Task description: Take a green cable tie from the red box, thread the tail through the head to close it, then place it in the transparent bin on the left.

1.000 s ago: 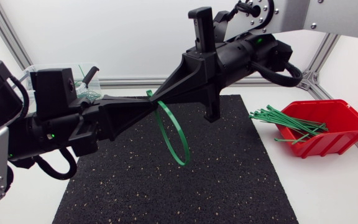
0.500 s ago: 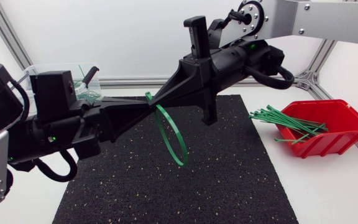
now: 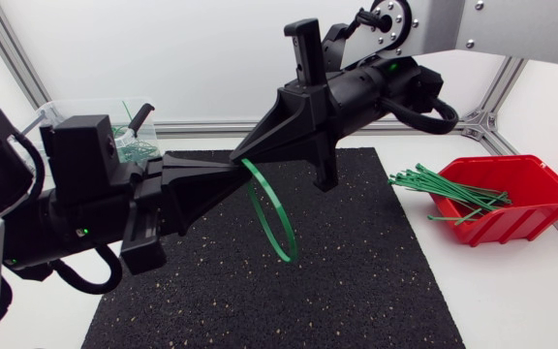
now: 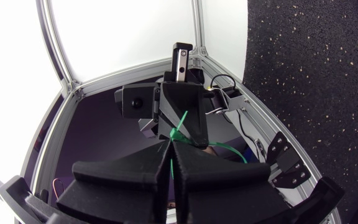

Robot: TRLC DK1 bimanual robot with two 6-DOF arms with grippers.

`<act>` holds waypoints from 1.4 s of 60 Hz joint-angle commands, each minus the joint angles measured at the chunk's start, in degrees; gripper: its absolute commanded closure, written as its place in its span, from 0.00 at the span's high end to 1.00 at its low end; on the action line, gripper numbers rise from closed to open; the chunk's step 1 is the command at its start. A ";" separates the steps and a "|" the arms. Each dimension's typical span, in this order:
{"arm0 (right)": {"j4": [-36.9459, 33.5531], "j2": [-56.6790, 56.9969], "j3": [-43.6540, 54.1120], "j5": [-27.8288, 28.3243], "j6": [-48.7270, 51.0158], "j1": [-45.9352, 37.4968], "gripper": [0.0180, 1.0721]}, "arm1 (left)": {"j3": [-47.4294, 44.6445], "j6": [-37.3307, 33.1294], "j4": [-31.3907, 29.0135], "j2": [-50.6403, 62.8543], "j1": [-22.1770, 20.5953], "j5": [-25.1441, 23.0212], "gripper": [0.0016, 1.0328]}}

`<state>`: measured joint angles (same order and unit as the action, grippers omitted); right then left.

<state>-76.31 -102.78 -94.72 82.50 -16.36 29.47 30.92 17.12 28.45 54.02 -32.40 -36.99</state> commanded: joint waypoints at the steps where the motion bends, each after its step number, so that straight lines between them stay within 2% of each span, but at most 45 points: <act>1: 0.11 0.04 -0.82 0.21 -1.04 0.06 0.05 | -0.86 -2.36 0.38 -1.02 -1.79 -0.80 0.03; 17: 0.38 0.04 0.94 0.21 -0.95 -0.03 0.06 | -0.95 -4.73 -0.23 -1.90 -1.96 0.69 0.03; 27: 0.38 0.74 1.38 0.12 0.10 0.06 0.15 | -0.51 -5.52 -0.67 -2.25 -0.29 0.69 0.03; 34: 0.38 1.71 2.17 0.12 1.42 0.06 0.24 | 0.02 -5.61 -1.73 -2.52 1.55 0.52 0.03; 39: 0.29 1.97 2.78 0.12 2.12 0.06 0.38 | 0.11 -5.61 -2.17 -2.52 2.08 0.34 0.03; 43: 0.20 2.50 3.31 0.21 2.65 0.06 0.54 | 0.20 -5.61 -2.34 -2.69 2.43 0.25 0.03; 48: 0.20 3.47 3.57 0.21 3.09 -0.56 0.65 | 0.20 -5.61 -2.61 -2.78 2.61 0.25 0.03; 62: 0.20 4.08 3.31 0.21 3.44 -3.19 0.81 | 0.20 -5.87 -2.96 -2.25 2.26 -0.89 0.03; 84: 0.11 0.74 -1.17 -0.58 3.09 -2.76 0.79 | 0.20 -6.05 -3.13 -1.55 0.32 -0.89 0.03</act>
<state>-76.05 -100.38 -94.43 82.24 -13.67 26.17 30.85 11.92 25.28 52.01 -31.55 -37.26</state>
